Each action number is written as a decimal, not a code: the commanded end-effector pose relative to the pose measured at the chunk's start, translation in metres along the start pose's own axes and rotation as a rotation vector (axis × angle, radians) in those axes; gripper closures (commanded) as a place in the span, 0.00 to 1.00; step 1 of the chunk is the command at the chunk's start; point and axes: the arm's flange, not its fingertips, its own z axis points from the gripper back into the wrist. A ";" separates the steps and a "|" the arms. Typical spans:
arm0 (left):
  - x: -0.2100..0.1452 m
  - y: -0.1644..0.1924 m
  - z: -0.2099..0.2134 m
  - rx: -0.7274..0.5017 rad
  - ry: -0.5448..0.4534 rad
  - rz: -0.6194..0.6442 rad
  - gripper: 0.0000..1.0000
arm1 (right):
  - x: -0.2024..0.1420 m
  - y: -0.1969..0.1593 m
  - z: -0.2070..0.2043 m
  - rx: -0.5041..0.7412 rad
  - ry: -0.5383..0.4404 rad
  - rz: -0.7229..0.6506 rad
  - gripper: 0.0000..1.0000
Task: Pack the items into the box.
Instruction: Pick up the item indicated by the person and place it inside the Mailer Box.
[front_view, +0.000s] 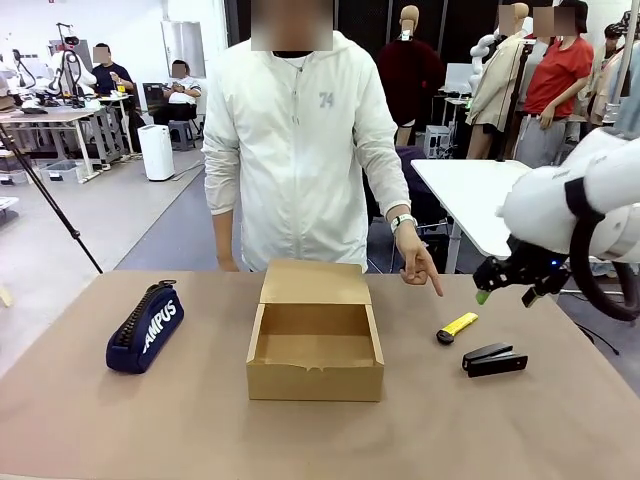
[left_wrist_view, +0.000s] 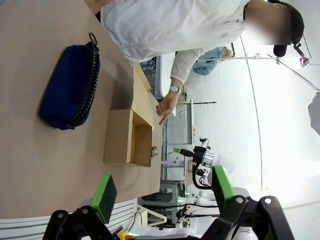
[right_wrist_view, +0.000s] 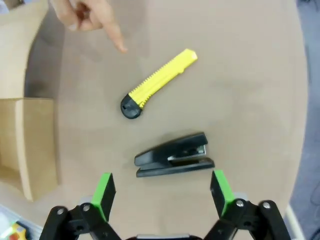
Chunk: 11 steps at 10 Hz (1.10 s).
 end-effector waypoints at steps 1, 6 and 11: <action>0.000 -0.001 0.001 -0.011 0.000 -0.016 0.00 | -0.001 -0.008 0.010 0.029 0.002 -0.057 0.00; 0.000 -0.001 0.001 -0.011 0.000 -0.016 0.00 | 0.023 -0.011 -0.014 0.027 0.062 0.013 0.00; 0.000 -0.001 0.001 -0.011 0.000 -0.016 0.00 | 0.083 -0.001 -0.084 -0.037 0.178 0.106 0.00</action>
